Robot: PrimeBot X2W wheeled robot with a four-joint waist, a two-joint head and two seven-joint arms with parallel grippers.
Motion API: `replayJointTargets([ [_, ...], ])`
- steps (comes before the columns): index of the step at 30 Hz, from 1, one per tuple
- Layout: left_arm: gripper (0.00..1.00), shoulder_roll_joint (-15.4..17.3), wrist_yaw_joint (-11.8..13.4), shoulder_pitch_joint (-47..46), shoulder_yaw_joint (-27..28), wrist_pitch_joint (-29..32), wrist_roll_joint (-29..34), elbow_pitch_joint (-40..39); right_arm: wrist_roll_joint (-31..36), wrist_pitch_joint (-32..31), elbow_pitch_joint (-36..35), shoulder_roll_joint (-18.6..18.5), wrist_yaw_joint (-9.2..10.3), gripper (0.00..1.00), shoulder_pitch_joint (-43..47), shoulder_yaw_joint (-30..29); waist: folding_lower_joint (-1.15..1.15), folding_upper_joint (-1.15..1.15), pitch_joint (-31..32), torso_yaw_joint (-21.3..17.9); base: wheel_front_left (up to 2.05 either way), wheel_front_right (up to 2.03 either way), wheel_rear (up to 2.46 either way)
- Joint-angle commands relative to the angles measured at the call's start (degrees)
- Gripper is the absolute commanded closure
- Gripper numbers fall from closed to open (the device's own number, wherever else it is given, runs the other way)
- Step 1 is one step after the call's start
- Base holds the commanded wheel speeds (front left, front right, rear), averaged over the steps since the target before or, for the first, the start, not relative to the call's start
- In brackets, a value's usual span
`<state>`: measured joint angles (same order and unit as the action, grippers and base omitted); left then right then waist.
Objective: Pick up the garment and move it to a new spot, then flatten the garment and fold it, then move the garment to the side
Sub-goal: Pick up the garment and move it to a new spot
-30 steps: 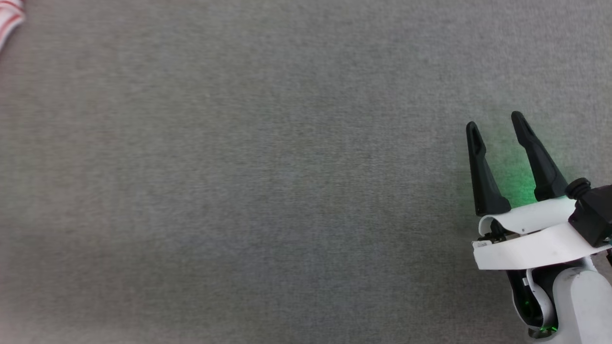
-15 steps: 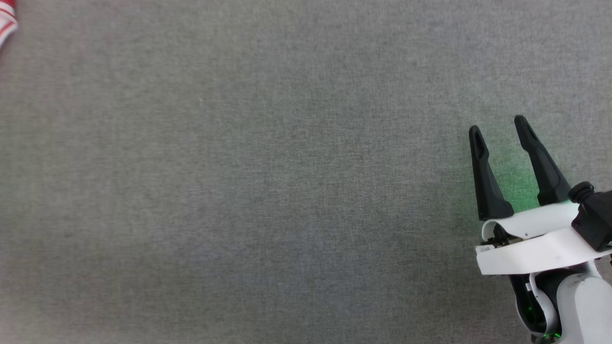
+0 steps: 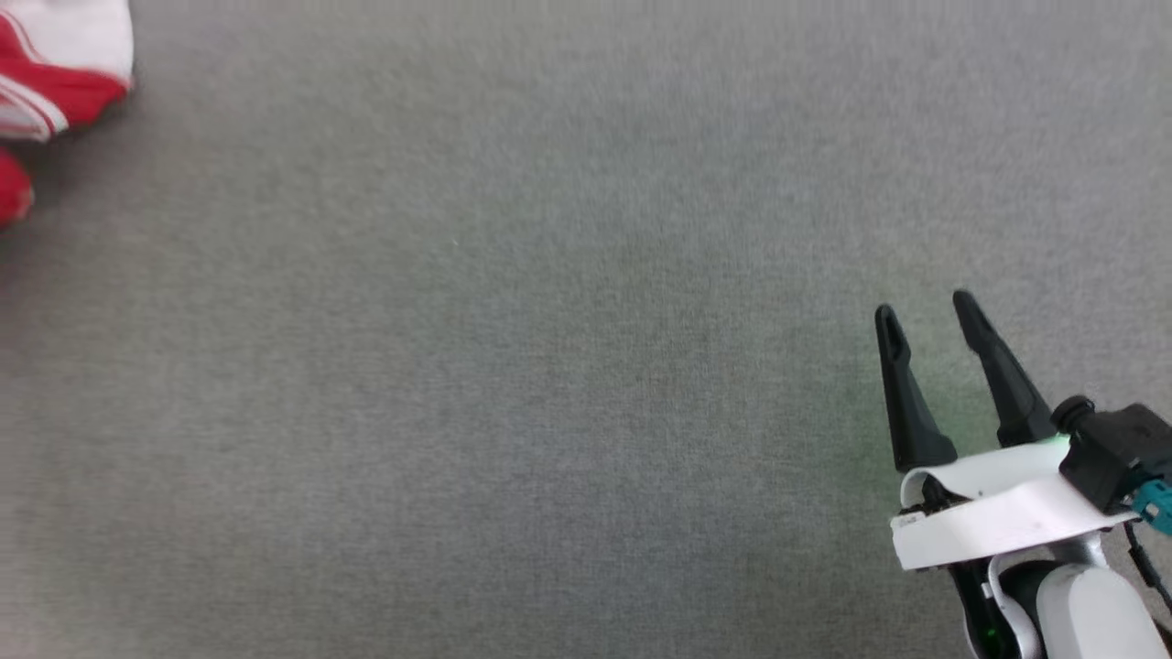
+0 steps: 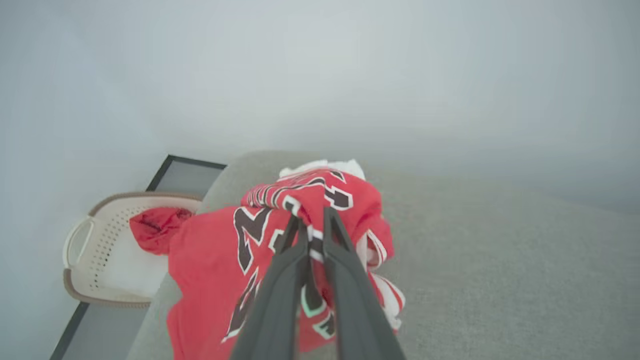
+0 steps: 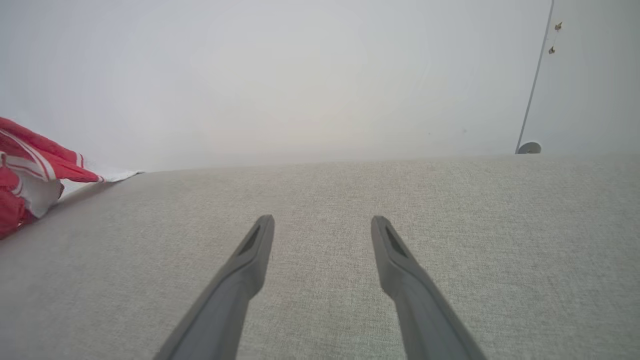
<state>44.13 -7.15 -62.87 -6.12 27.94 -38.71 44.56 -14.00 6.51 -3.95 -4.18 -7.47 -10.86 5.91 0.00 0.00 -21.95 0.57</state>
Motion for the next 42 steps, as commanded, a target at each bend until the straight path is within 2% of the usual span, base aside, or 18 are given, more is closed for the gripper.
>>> replayJointTargets([
  [1,1.00,0.53,-0.44,-0.93,-0.84,-1.46,0.43,-1.54,-0.44,0.42,0.39,0.28,-0.04,0.00,0.83,0.14,0.00,0.00,4.91,1.41,0.00,0.00,0.00],
  [9,1.00,1.59,-0.35,-2.89,-6.28,-2.81,-0.77,-8.75,-1.27,1.47,2.01,0.84,-0.04,0.00,2.47,-0.04,0.00,0.00,10.72,2.02,0.00,0.00,0.00],
  [16,1.00,1.77,-0.37,-3.65,-9.58,0.24,-4.24,-15.22,-1.92,2.20,3.18,1.21,-0.04,0.00,3.53,-0.44,0.00,0.00,15.15,1.92,0.00,0.00,0.00],
  [21,1.00,1.63,-0.36,-1.51,-9.78,3.31,-7.28,-19.19,-2.40,3.15,3.89,1.31,-0.04,0.00,4.25,-1.62,0.00,0.00,17.37,0.56,0.00,0.00,0.00],
  [25,1.00,1.63,0.78,1.69,-9.80,5.94,-9.33,-23.89,-2.71,3.86,4.44,1.30,-0.04,0.00,4.80,-3.43,0.00,0.00,18.42,-1.16,0.00,0.00,0.00],
  [32,1.00,1.80,5.20,8.76,-9.13,10.72,-13.00,-35.57,-3.02,5.34,5.33,1.33,-0.04,0.00,5.99,-8.64,0.00,0.00,18.85,-4.71,0.00,0.00,0.00],
  [42,1.00,-1.47,13.03,15.72,-10.58,14.67,-15.61,-52.41,-4.00,7.00,7.03,1.34,-0.04,0.00,6.20,-14.07,0.00,0.00,16.79,-9.96,0.00,0.00,0.00],
])
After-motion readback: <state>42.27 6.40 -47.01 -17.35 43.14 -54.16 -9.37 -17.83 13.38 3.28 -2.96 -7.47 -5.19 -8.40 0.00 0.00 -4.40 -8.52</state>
